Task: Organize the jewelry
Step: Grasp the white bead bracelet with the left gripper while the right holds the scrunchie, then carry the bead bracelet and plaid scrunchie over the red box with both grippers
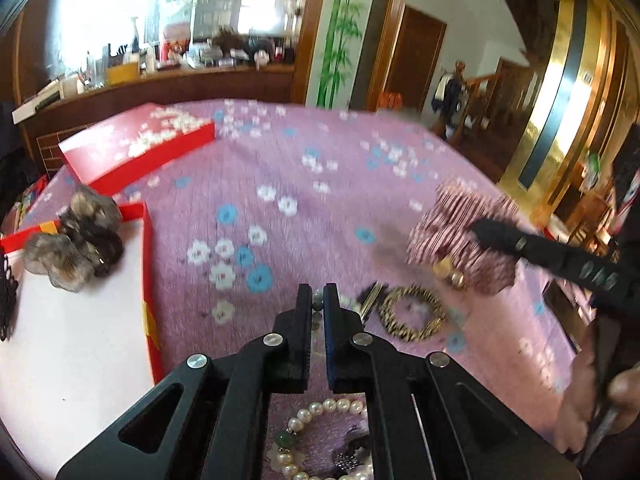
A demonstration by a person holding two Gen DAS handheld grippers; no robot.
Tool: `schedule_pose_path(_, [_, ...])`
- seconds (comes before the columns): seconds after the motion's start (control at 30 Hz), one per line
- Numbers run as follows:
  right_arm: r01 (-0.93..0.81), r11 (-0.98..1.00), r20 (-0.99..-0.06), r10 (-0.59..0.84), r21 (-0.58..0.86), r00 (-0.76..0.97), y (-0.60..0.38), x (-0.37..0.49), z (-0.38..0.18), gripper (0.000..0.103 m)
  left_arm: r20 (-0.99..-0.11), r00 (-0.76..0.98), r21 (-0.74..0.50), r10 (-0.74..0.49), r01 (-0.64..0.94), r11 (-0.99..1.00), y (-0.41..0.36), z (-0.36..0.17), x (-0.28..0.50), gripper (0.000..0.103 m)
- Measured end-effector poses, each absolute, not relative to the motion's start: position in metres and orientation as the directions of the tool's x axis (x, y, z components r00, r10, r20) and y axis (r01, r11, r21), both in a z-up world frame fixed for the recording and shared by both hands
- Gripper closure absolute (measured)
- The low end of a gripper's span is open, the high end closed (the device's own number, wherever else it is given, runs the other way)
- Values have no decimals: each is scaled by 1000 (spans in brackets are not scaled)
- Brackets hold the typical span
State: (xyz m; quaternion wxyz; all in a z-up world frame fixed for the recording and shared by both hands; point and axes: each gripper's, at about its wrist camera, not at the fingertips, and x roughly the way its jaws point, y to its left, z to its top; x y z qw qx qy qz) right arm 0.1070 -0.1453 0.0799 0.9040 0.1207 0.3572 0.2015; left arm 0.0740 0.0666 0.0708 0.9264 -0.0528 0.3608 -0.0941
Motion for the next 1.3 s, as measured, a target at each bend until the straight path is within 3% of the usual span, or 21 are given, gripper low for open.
schedule_pose_path(0.3, [-331,890,-595,456,314,662,-129,100,80,92,-619,762,-123,-190,146,982,61,82,67,98])
schedule_pose_path(1.3, [-366,887,-601,460,281,653,-119,96,79,92,-620,763,-128,-181,129,983,67,77,68,98])
